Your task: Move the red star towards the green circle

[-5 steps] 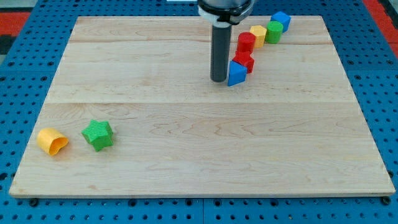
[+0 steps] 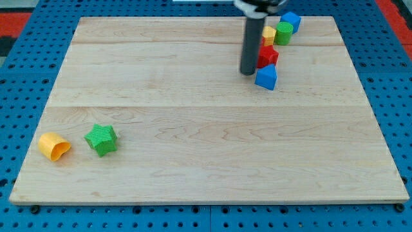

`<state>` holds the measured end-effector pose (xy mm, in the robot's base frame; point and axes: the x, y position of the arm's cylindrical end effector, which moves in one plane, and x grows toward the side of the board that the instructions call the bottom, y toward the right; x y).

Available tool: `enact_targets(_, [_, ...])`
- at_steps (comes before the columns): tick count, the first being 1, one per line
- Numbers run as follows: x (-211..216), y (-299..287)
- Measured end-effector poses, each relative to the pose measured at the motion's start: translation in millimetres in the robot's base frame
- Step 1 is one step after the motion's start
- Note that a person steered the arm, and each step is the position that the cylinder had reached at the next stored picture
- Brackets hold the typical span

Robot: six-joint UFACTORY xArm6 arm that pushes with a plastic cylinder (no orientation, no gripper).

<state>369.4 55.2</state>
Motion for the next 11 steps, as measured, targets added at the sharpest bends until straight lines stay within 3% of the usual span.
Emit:
enact_targets(1, [46.7,-25.0])
enact_targets(2, [88.3,13.0])
enact_targets(3, [71.0,76.8])
enact_targets(4, [49.0,83.8])
enact_targets(9, [-15.1,24.6])
enact_targets(10, [-34.7,49.1])
enact_targets(11, [-76.9,113.9])
